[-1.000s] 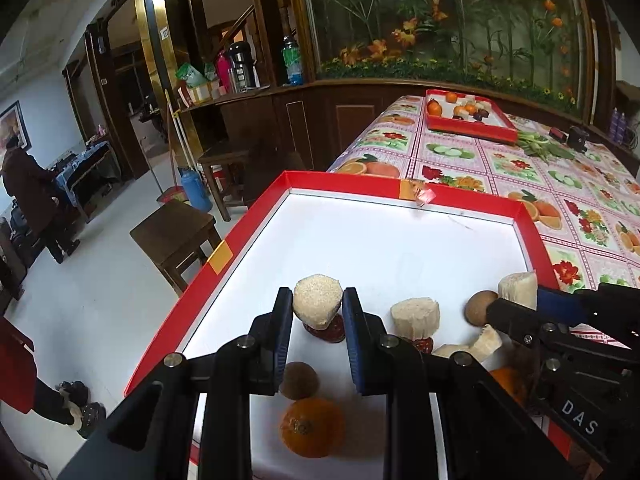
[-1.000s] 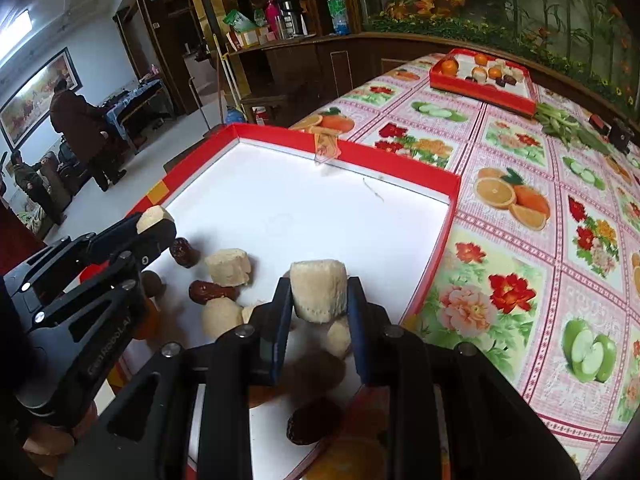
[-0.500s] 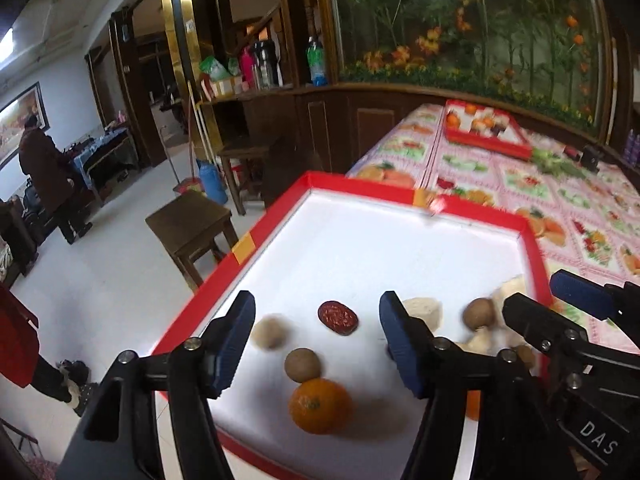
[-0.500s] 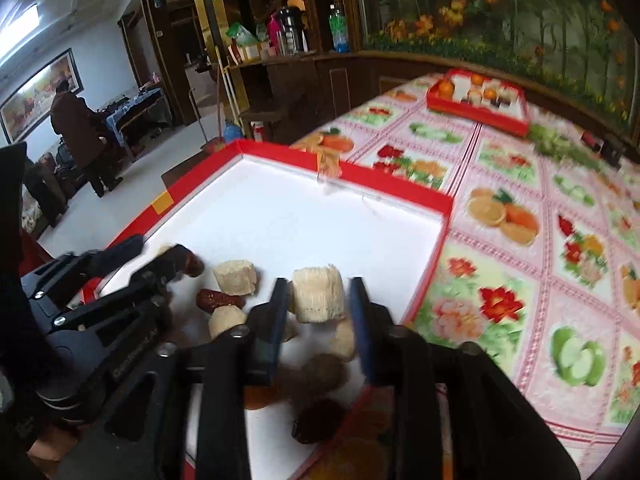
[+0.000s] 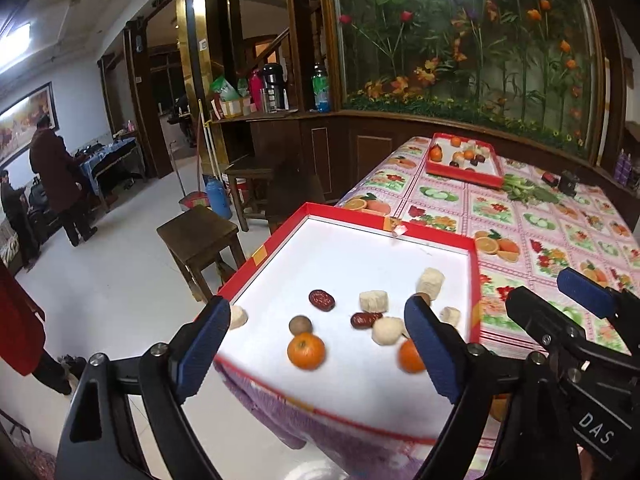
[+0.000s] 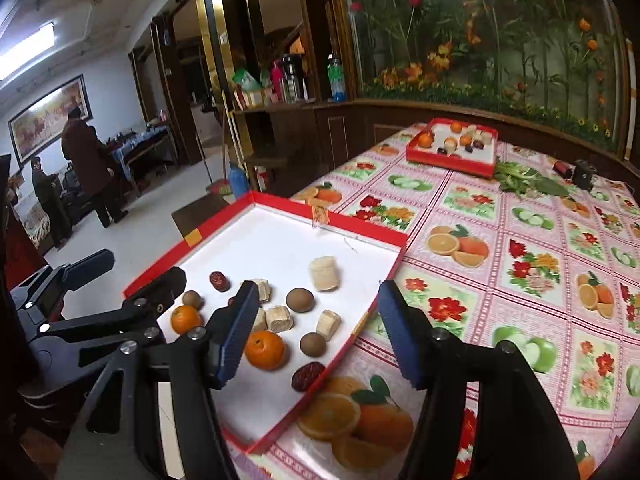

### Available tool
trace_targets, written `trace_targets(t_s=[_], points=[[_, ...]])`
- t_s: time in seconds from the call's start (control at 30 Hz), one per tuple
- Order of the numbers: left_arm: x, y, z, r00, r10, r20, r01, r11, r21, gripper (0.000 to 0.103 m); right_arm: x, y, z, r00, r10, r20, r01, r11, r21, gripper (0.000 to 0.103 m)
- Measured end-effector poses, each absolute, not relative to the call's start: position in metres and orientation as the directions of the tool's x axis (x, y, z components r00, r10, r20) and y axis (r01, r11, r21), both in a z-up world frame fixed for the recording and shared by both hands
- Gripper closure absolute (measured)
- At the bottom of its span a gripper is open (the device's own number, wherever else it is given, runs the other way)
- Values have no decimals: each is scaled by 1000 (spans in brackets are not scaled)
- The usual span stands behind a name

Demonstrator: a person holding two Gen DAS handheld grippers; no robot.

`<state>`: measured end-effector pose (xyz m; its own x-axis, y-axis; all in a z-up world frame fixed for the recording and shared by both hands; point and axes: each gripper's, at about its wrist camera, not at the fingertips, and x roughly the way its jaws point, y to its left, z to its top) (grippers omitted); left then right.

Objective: Organize fruits

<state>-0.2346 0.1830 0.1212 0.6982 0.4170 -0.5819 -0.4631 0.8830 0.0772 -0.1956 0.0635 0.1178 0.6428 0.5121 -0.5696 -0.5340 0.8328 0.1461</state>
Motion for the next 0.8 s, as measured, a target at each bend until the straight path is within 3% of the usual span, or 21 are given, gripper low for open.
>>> trace_targets(t_s=[0.13,0.47,0.8], points=[[-255,172,134,701,469,-537,-503,859,94,0,-216,49,129,663,524,-534,-535,831,151,29],[-296,145,156,734,504,-456,-504,853,132,0,-264,22,145,671,566,-479,-555,812,181,22],[-324,146,168,743,519,-422,-534,840,92,0,-297,3,164,720,562,-408,-544,822,171,13]])
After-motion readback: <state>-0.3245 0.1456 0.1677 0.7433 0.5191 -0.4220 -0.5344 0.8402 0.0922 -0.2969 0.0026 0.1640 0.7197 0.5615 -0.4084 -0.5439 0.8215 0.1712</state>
